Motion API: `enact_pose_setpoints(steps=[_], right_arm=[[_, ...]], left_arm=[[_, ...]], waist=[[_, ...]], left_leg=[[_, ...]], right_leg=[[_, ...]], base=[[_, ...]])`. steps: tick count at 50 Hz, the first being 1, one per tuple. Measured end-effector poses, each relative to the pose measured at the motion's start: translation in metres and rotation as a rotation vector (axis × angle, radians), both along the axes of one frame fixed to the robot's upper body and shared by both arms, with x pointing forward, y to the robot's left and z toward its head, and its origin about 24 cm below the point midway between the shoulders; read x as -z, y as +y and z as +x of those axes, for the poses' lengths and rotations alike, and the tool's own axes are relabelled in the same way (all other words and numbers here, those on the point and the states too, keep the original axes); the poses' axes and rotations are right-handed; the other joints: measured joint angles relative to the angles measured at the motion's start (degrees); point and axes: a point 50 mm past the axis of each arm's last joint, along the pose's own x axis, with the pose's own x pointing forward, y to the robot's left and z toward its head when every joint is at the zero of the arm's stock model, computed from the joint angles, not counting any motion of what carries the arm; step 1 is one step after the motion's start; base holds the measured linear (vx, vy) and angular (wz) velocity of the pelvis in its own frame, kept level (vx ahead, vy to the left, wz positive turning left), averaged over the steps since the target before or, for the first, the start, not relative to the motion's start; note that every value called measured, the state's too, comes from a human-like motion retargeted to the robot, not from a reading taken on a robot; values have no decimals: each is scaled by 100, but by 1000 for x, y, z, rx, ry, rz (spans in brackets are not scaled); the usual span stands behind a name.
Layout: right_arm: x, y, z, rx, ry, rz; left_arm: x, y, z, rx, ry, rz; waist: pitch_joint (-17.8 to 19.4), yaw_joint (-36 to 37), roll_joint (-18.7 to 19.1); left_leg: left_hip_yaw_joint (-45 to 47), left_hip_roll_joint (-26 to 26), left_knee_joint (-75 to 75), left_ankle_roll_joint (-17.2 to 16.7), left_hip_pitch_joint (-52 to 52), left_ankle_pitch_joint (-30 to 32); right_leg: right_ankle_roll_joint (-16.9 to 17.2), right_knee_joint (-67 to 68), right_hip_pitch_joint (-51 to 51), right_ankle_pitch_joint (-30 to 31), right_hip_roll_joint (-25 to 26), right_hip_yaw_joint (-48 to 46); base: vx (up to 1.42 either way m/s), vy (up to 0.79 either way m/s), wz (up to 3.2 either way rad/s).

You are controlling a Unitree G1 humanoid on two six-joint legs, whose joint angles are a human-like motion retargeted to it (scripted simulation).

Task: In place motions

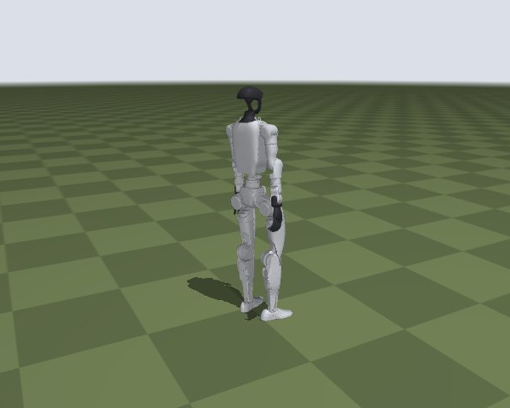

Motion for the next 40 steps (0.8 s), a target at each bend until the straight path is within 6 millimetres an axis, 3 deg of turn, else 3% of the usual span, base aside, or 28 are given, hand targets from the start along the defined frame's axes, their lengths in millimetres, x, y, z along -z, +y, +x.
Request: enact_pose_setpoints(steps=[4, 7, 13, 18, 22, 26, 29, 32, 35, 40], right_arm=[[3, -1, 40, -3, -166, -23], [4, 3, 46, 30, -204, 4], [2, 4, 1, 86, -43, 44], [-5, 3, -31, 149, 67, 57], [-8, 1, -40, 243, 103, 62], [-7, 0, -30, 328, 88, 40], [-2, 6, -3, 394, -2, 51], [3, 18, 42, 463, -169, 96], [1, 24, 94, 496, -340, 155], [-18, 33, 186, 413, -627, 190]], left_arm=[[2, 4, -16, -3, 44, 1], [3, 0, -20, -7, 43, 24], [5, -9, -18, 8, 20, -38], [6, -16, -16, -99, -52, -77], [7, -12, -27, -215, -58, -70], [7, 2, -48, -274, -41, 27], [5, 19, -64, -279, -19, 143], [1, 36, -83, -276, 9, 229], [-2, 41, -113, -289, 92, 262], [-9, 24, -168, -369, 295, 218]], waist=[[245, -264, 38], [325, -419, 53], [196, -332, -27], [190, -332, 1], [198, -392, 26], [267, -284, -103], [420, -187, -353], [570, 125, -500], [642, 431, -572], [852, 629, -519]], left_leg=[[98, 57, -46, -95, 68, 4], [11, 110, -32, -167, 41, 2], [-72, 117, 49, -289, -64, -85], [-113, 174, 148, -367, -132, -181], [-119, 204, 455, -369, -244, -390], [-87, 153, 1481, -240, -720, -462], [-45, 227, 2864, -81, -1413, 235], [-282, 285, 4507, 210, -2531, 979], [-6, 549, 5916, 417, -3487, 688], [357, 732, 7387, 748, -4515, 297]], right_leg=[[47, 97, -54, 182, 185, 438], [125, 106, -43, 261, 202, 362], [337, 28, -37, 267, 225, 276], [488, 23, -18, 398, 300, 277], [621, -5, 29, 492, 324, 235], [813, -54, 93, 551, 165, 304], [958, -97, 124, 540, -67, 202], [970, -145, 58, 502, -70, 156], [970, -140, 20, 464, -134, 107], [970, -83, 108, 489, -275, 135]], base=[[-5, -12, -12], [-5, -20, 30], [5, -17, 18], [2, -14, 17], [0, -14, 23], [-4, -14, 8], [-16, -18, 42], [-18, -29, 4], [-9, -13, -2], [-6, 4, -5]])
